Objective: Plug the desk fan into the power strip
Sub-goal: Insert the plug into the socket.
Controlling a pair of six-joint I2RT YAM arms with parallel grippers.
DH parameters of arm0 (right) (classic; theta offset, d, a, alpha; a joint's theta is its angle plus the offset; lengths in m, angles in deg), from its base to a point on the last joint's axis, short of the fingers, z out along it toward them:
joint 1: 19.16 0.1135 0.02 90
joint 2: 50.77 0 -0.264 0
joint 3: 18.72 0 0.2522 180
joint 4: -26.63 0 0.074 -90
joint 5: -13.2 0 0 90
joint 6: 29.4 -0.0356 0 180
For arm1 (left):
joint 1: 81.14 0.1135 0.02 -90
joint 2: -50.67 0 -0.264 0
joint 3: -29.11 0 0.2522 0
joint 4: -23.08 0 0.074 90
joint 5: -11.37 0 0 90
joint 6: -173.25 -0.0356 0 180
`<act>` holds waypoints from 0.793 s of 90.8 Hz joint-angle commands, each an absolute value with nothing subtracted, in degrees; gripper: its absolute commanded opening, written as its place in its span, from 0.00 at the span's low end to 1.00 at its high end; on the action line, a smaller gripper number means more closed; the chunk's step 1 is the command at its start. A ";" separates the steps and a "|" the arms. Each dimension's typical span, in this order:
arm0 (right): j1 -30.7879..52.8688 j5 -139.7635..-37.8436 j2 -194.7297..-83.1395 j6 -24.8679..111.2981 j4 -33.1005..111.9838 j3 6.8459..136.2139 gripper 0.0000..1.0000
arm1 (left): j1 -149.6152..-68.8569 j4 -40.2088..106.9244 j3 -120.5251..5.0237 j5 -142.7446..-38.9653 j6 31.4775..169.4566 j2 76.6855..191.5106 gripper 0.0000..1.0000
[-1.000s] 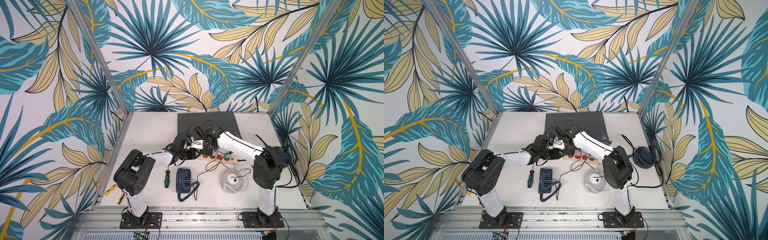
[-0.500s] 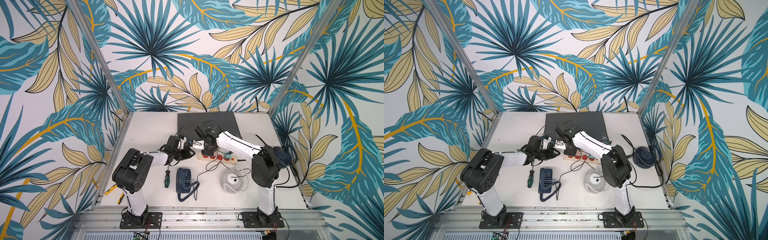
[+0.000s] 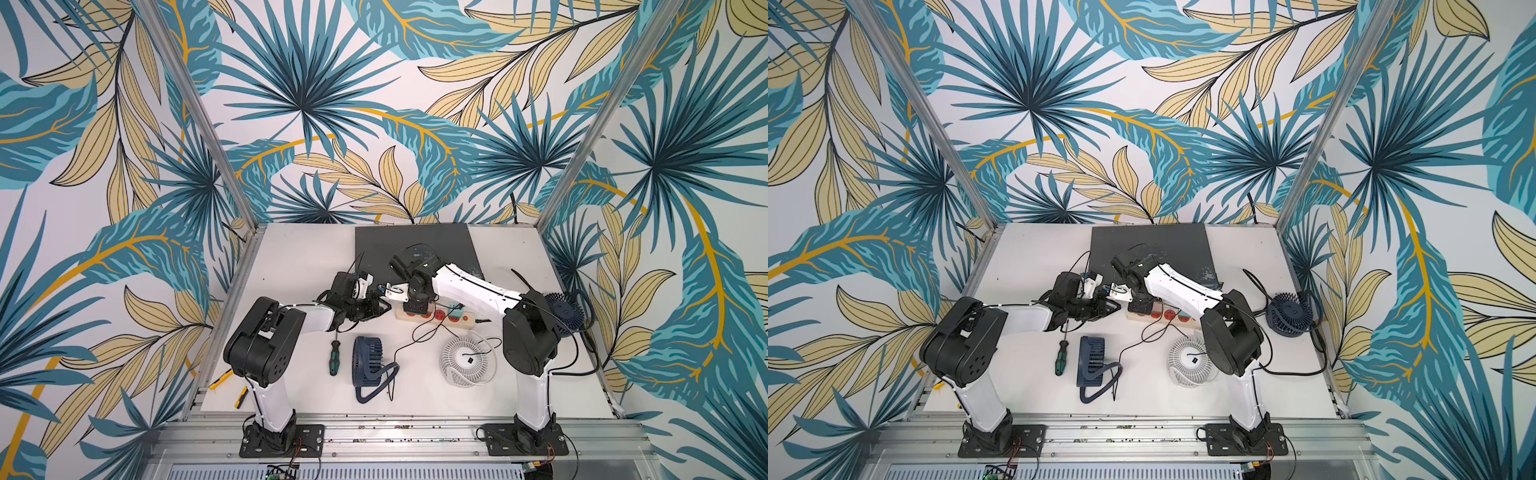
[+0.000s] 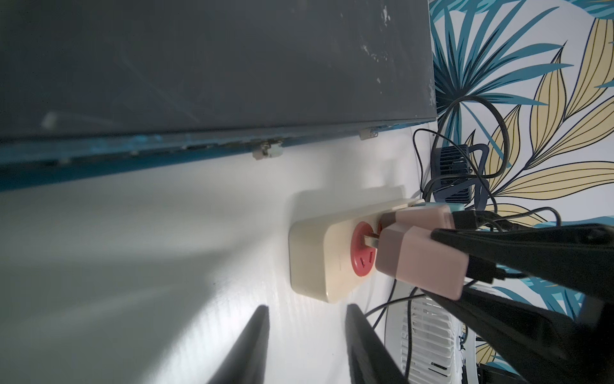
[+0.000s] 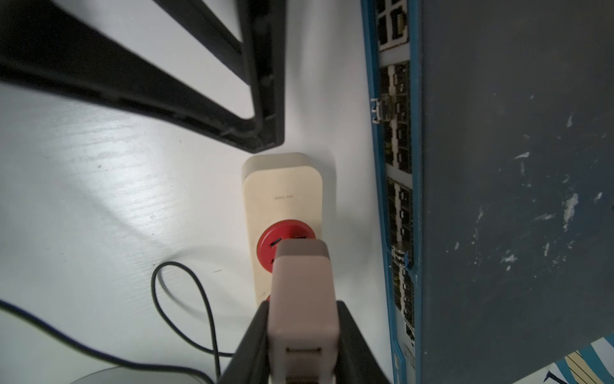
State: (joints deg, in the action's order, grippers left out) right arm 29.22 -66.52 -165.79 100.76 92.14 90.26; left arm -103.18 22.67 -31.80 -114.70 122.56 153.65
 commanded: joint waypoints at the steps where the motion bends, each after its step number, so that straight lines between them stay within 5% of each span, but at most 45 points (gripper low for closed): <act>1: 28.75 -63.74 -168.21 101.49 95.63 88.94 0.00 | -103.17 21.11 -32.29 -116.06 122.11 153.47 0.42; 72: 27.46 -65.19 -180.77 102.21 96.56 96.05 0.00 | -100.70 22.78 -28.24 -111.76 120.51 149.89 0.41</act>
State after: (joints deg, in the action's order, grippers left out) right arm 29.22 -65.97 -172.24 101.16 99.61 99.50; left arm -101.67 22.84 -29.35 -113.08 121.99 152.42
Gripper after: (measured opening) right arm 0.292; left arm 0.410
